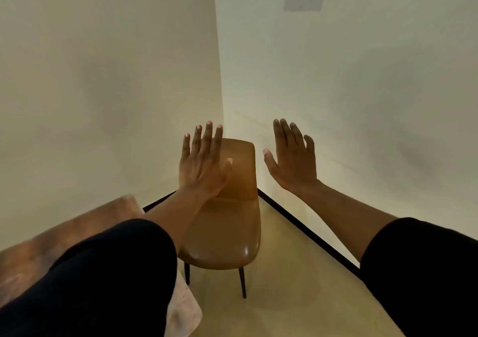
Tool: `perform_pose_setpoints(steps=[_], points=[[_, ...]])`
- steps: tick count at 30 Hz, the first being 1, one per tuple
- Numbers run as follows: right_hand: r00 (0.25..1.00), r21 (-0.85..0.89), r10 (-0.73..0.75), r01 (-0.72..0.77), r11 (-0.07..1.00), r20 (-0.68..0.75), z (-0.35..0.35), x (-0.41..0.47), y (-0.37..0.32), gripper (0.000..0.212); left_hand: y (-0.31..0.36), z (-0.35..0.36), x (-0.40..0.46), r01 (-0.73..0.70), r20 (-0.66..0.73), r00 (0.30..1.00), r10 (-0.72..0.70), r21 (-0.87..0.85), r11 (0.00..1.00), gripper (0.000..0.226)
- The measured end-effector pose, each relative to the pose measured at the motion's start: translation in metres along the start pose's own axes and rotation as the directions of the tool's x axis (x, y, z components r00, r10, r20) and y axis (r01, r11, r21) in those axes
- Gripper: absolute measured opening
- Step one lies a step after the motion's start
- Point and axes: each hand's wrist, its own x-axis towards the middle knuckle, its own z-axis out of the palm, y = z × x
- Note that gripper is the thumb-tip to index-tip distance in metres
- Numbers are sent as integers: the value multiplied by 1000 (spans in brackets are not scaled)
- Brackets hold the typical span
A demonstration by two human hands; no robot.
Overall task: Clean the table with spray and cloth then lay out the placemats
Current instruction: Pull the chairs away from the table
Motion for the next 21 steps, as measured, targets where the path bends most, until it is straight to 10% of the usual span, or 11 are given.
perform_pose_setpoints(steps=[21], points=[[982,445,36,-118,888,187,80,45,94,60,47,135,74,163,208,977,-42,-608,777,70]])
